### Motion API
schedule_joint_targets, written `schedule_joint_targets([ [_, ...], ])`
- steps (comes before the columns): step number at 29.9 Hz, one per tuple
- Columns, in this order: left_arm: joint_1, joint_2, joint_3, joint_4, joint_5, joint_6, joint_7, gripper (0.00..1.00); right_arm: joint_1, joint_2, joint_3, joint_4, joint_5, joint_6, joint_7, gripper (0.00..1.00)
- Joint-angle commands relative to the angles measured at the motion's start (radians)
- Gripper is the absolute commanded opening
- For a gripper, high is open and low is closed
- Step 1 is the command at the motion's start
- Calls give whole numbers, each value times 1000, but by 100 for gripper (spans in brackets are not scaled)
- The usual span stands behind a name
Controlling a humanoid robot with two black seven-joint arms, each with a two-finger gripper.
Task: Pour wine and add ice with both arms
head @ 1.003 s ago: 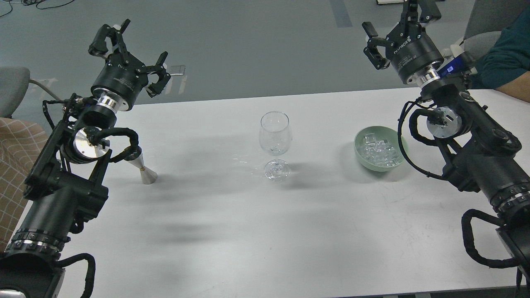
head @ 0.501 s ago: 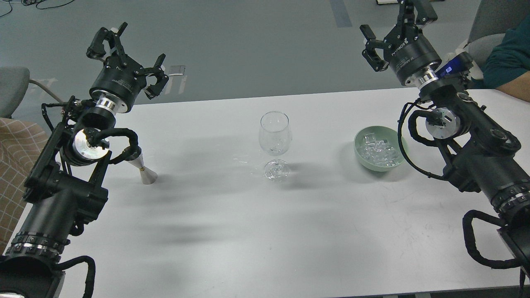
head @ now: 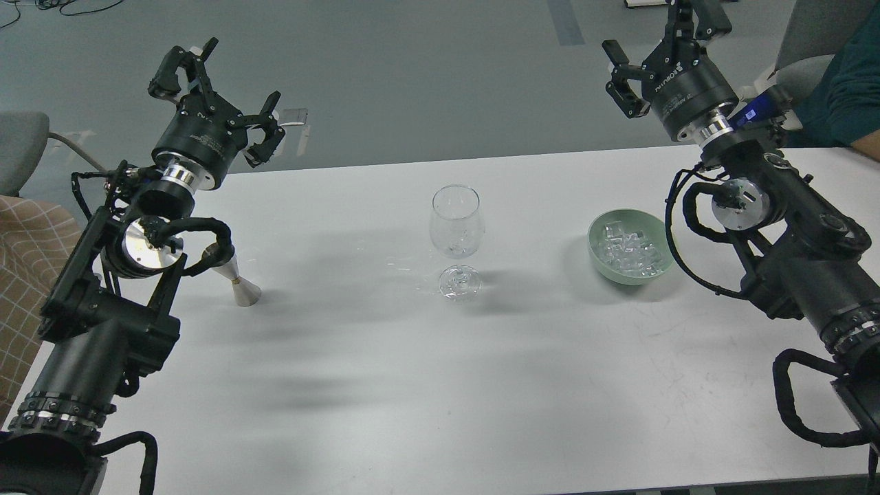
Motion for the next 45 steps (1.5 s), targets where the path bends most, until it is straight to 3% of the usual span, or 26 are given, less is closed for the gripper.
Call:
schedule_joint_targets([
  [1, 0, 1, 0, 0, 2, 0, 3, 99, -2, -2, 0, 1, 0, 1, 0, 100],
  [45, 12, 15, -1, -35, 17, -1, 17, 99, 0, 7, 2, 3, 0, -1, 0, 100],
])
